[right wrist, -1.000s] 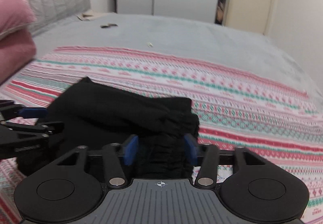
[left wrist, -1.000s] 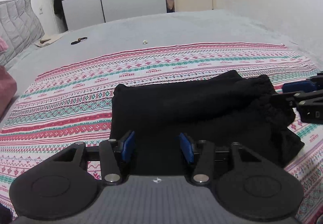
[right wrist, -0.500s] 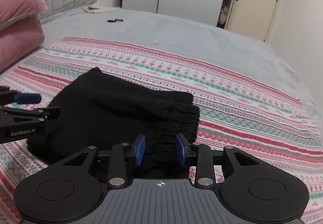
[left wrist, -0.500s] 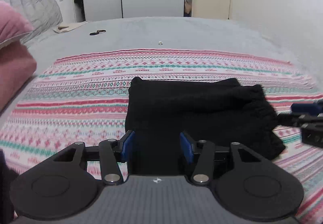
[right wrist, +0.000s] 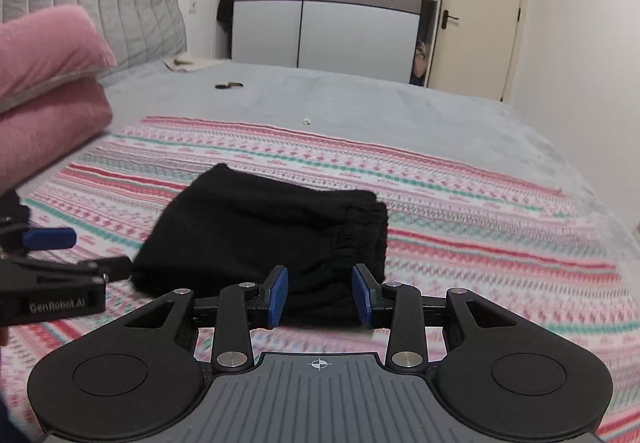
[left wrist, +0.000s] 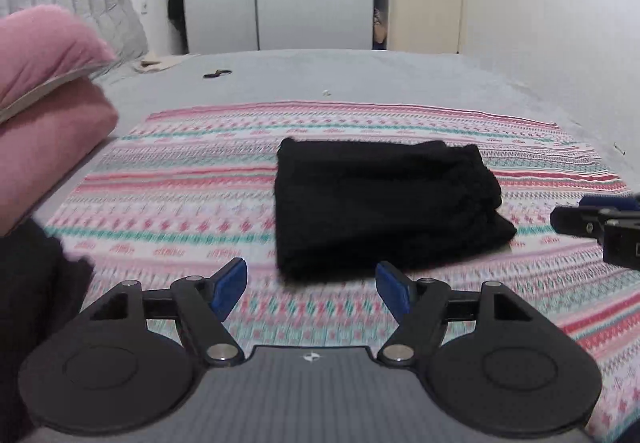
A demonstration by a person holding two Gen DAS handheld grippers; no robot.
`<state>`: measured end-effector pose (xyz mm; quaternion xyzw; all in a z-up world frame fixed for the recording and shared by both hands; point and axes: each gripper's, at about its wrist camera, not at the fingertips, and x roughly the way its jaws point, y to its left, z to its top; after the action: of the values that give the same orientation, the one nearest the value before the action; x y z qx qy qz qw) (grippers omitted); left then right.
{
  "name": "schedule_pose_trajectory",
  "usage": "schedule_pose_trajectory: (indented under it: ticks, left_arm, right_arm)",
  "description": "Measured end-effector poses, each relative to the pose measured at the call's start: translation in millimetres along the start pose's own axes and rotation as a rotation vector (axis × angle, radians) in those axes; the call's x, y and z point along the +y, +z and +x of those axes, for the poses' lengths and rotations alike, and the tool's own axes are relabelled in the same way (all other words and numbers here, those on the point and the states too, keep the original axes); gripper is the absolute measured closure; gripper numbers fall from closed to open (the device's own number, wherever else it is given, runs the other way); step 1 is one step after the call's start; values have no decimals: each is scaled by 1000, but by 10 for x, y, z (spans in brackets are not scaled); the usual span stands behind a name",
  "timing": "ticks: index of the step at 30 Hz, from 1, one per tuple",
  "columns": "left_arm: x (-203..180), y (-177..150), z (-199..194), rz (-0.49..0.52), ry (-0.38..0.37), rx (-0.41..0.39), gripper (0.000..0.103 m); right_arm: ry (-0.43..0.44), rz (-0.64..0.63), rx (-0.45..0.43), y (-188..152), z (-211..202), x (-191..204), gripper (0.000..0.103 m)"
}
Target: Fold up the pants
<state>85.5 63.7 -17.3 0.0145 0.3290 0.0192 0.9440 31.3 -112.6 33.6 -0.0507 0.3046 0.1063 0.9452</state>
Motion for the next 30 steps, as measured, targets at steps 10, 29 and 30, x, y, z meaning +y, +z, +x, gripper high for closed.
schedule_pose_trajectory:
  ticks: [10,29,30]
  left_arm:
    - [183,-410,-390,-50,2,-24,0]
    - [164,-414,-337,-9,40,-73,0]
    - [160,-412,-349,-8,37,-80,0]
  right_arm:
    - [90,113,-8,-524,-616,236,45]
    - [-49,73,-55,-786,-510,291,0]
    - [-48,83,-60,-783,-522,280,0]
